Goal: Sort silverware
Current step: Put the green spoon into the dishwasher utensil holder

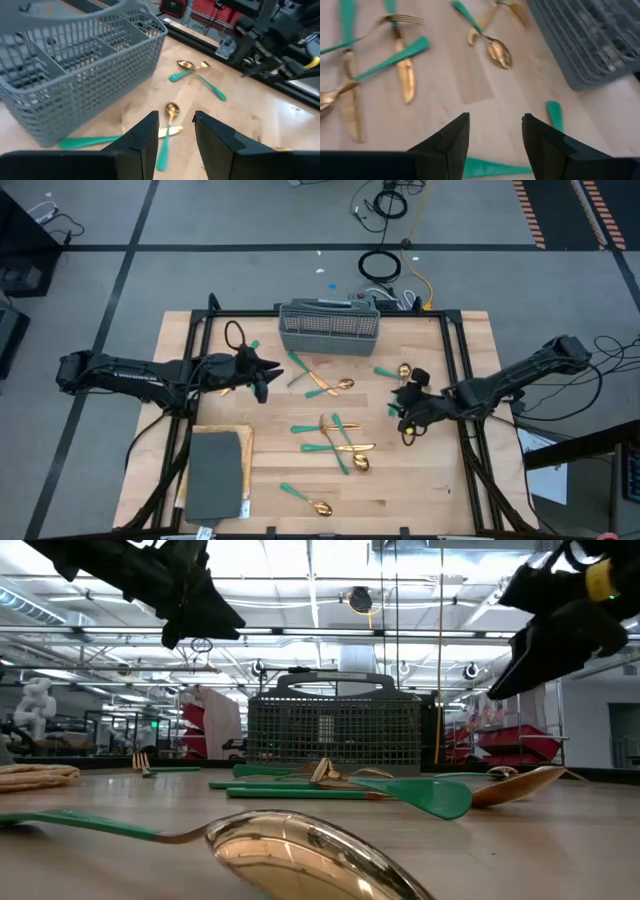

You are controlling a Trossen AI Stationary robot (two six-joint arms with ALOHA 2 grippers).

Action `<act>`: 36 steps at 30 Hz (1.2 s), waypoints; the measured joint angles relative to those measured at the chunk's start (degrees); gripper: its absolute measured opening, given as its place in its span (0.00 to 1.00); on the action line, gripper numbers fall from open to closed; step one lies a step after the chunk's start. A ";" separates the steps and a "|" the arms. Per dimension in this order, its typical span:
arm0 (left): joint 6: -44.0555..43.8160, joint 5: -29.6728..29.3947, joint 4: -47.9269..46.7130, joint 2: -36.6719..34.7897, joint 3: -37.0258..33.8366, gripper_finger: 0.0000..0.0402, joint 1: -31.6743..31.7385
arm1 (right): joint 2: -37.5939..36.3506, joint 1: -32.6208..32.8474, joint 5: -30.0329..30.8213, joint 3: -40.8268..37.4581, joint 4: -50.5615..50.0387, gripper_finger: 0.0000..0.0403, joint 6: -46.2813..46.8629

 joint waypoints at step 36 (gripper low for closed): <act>2.70 1.56 3.26 -14.94 -14.88 0.33 0.00 | -17.23 -5.24 2.61 9.16 -29.67 0.42 26.19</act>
